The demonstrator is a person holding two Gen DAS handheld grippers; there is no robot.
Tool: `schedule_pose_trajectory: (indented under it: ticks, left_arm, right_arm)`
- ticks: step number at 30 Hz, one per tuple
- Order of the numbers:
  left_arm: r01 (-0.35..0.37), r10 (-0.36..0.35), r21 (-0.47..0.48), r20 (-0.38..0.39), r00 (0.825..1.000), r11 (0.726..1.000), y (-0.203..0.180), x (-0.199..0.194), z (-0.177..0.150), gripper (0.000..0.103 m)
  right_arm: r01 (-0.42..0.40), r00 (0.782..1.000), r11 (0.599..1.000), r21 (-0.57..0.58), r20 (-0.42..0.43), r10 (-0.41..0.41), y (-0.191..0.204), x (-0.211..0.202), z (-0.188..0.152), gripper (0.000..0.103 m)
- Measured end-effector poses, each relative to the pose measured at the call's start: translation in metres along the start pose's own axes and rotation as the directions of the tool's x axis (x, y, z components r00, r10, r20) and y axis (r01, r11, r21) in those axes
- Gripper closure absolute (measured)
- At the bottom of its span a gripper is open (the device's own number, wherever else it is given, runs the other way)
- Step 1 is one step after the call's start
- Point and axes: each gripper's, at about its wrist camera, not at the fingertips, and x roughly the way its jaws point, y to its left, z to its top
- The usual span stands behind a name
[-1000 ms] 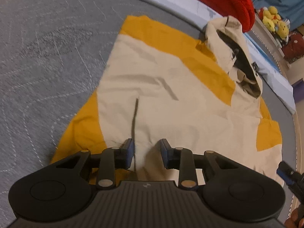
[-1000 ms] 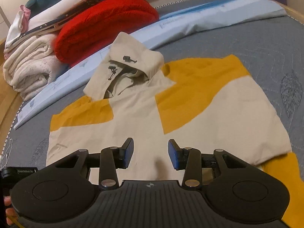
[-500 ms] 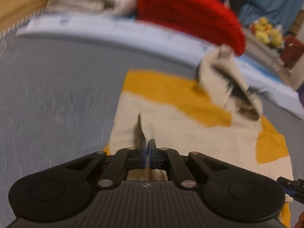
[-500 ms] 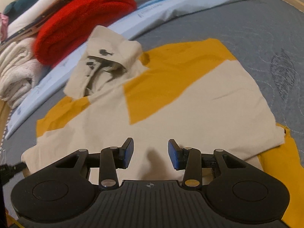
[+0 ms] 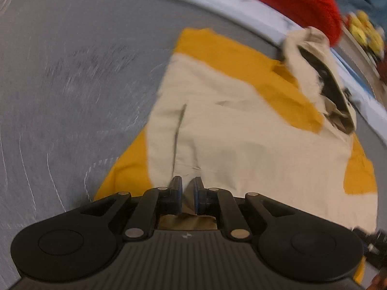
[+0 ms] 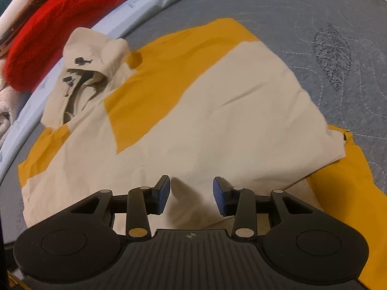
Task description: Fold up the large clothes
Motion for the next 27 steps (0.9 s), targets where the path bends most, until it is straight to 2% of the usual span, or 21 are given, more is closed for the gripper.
schedule_pose_trajectory:
  ticks: [2, 6, 7, 9, 11, 13, 16, 18, 20, 21, 23, 25, 27]
  left_arm:
    - [0.001, -0.001, -0.015, 0.024, 1.000, 1.000, 0.000, -0.008, 0.003, 0.093]
    - [0.038, -0.042, 0.042, 0.111, 0.993, 0.998, -0.011, -0.025, 0.010, 0.086]
    - [0.044, -0.050, 0.057, 0.108, 0.993, 0.997, -0.013, -0.024, 0.009, 0.086]
    - [0.011, -0.015, 0.071, 0.052, 0.999, 0.997, -0.012, -0.010, 0.006, 0.082]
    - [-0.016, 0.016, 0.043, 0.001, 1.000, 0.999, -0.005, 0.002, 0.001, 0.081]
    - [-0.026, 0.024, 0.050, 0.023, 0.999, 0.998, -0.007, -0.005, 0.002, 0.081]
    - [-0.023, 0.007, 0.144, 0.107, 0.994, 0.989, -0.023, -0.021, 0.001, 0.075]
    - [-0.014, -0.001, 0.169, 0.084, 0.996, 0.985, -0.027, -0.015, 0.000, 0.070]
    - [-0.014, 0.013, 0.152, 0.013, 1.000, 0.988, -0.023, -0.002, -0.003, 0.070]
    - [-0.024, 0.023, 0.151, 0.011, 1.000, 0.988, -0.023, 0.001, -0.004, 0.070]
    - [-0.051, 0.043, 0.174, 0.049, 0.998, 0.983, -0.027, -0.007, -0.003, 0.069]
    - [-0.054, 0.033, 0.206, 0.102, 0.994, 0.977, -0.034, -0.019, -0.003, 0.068]
    - [-0.060, 0.026, 0.223, 0.152, 0.988, 0.973, -0.041, -0.031, -0.004, 0.061]
  right_arm:
    - [0.004, 1.000, 1.000, 0.008, 0.010, -0.004, -0.001, -0.003, 0.003, 0.062]
    - [0.001, 0.999, 1.000, -0.024, 0.041, 0.000, 0.003, -0.008, 0.006, 0.062]
    - [0.005, 0.999, 1.000, -0.021, 0.034, -0.004, 0.002, -0.006, 0.006, 0.062]
    - [0.011, 1.000, 1.000, 0.005, 0.007, -0.011, -0.004, 0.001, 0.007, 0.062]
    - [0.025, 1.000, 0.999, 0.020, -0.005, -0.024, -0.006, 0.004, 0.007, 0.062]
    - [0.028, 1.000, 1.000, 0.006, 0.013, -0.028, -0.002, 0.001, 0.008, 0.062]
    - [0.008, 0.999, 0.999, -0.040, 0.048, -0.006, 0.006, -0.005, 0.009, 0.061]
    - [0.006, 1.000, 1.000, -0.029, 0.022, -0.005, 0.003, 0.000, 0.008, 0.060]
    - [0.018, 1.000, 1.000, -0.002, -0.015, -0.018, -0.004, 0.006, 0.007, 0.060]
    - [0.025, 1.000, 1.000, -0.002, -0.019, -0.025, -0.004, 0.007, 0.006, 0.060]
    - [0.034, 0.999, 0.999, -0.035, 0.004, -0.034, 0.001, 0.001, 0.006, 0.060]
    - [0.034, 0.998, 0.995, -0.097, 0.049, -0.029, 0.011, -0.009, 0.007, 0.060]
    - [0.037, 0.996, 0.986, -0.165, 0.091, -0.022, 0.021, -0.020, 0.006, 0.059]
